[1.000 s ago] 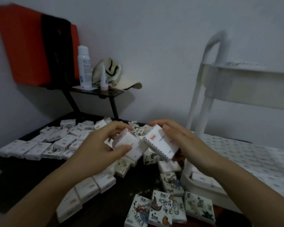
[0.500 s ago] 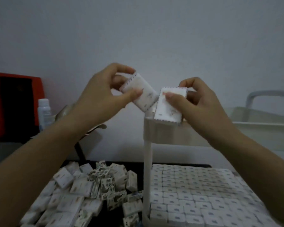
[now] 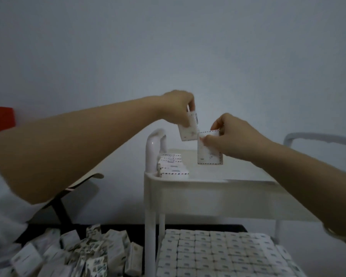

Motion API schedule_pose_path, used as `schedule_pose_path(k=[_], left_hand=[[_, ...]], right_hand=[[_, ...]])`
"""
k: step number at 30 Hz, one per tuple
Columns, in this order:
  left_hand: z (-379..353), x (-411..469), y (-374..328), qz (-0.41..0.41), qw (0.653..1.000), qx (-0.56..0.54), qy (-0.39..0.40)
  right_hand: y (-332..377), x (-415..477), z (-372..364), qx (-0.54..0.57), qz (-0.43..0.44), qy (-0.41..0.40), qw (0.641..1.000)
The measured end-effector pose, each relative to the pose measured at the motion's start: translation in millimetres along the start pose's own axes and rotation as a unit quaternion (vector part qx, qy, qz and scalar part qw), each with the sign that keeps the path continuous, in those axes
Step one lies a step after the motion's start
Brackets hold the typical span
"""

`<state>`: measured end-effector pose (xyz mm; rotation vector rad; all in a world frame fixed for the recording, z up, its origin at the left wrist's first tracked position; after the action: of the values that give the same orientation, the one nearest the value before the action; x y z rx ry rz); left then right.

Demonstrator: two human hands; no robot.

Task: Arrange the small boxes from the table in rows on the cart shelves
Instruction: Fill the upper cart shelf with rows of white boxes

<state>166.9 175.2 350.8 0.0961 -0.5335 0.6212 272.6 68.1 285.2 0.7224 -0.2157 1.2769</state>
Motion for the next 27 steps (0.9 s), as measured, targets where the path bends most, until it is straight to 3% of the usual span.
schedule_pose_path(k=[9,22,27], left_hand=[[-56,19,3,0.061,0.955,0.182,0.224],[-46,14,12,0.085,0.927,0.207,0.300],[-38,3,8,0.080,0.937,0.202,0.274]], right_hand=[[-21,36,-8,-0.161,-0.028,0.046,0.986],[13,89,-47,-0.132,0.037,0.156,0.978],[13,84,-70,0.027,0.018,0.220,0.975]])
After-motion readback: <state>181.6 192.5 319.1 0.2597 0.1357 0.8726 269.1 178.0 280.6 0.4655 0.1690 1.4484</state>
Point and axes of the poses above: each hand's wrist, its own x-axis towards the middle knuckle, its own z-axis out of the back of the hand, y = z × x, the point moved 4 cm from there along x, towards the middle knuckle, and after that the axes turned 7 degrees about -x, right-handed, at the moved point
